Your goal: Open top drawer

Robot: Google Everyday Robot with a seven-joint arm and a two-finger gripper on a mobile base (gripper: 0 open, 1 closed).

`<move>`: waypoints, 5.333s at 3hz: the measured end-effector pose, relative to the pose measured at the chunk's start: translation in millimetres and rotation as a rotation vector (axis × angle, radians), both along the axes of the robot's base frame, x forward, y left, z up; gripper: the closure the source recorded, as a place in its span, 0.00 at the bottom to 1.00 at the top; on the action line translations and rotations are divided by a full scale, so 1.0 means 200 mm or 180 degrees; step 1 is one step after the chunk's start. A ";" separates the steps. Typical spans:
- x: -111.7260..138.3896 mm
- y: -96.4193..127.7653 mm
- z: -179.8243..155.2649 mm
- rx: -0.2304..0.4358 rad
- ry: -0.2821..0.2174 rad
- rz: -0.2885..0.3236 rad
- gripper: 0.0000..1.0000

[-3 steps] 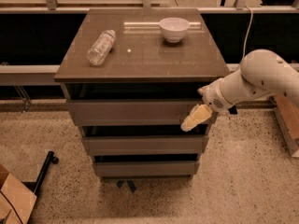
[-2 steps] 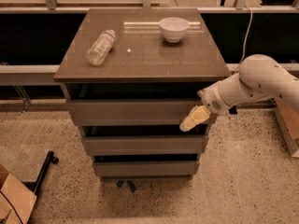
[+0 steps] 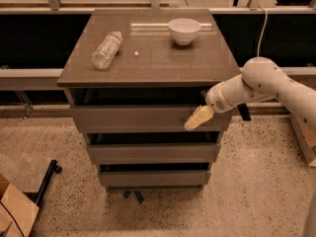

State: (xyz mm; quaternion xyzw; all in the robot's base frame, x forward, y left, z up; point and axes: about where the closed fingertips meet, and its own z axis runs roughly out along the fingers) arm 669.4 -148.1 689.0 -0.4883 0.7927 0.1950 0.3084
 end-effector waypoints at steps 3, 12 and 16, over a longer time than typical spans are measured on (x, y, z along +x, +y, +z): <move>-0.02 0.04 -0.11 -0.0001 0.0241 0.0044 0.74; -0.36 -0.01 -0.10 -0.0252 0.0491 0.0066 0.16; -0.68 -0.14 -0.15 -0.0402 0.0955 -0.0039 0.50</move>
Offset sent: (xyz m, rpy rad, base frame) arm -0.0928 0.0102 -0.0670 -0.0444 0.2508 0.0275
